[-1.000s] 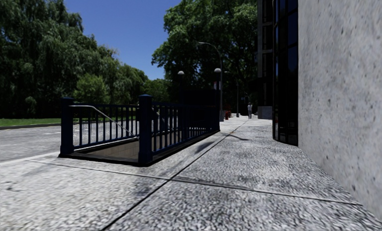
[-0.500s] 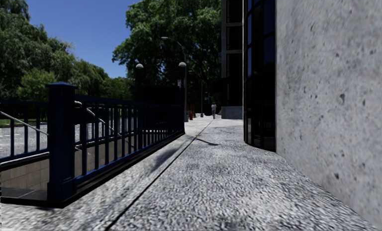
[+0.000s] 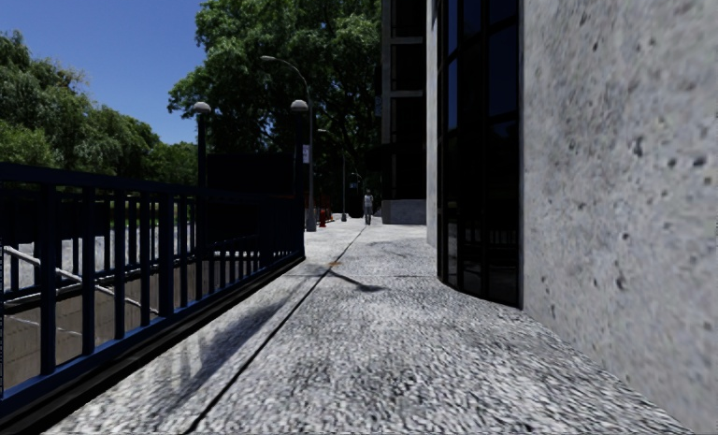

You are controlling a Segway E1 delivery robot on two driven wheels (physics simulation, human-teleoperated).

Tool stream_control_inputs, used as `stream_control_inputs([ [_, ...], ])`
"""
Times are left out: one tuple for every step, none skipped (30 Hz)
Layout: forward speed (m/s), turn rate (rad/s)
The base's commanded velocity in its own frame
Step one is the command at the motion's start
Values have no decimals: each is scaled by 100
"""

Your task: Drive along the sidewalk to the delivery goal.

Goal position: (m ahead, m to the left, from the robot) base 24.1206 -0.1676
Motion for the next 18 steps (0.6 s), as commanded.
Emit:
stream_control_inputs([
  [200,0],
  [200,0],
  [200,0],
  [200,0],
  [200,0],
  [200,0],
  [200,0],
  [200,0],
  [200,0],
  [200,0],
  [200,0],
  [200,0],
  [200,0],
  [200,0],
  [200,0],
  [200,0],
  [200,0],
  [200,0],
])
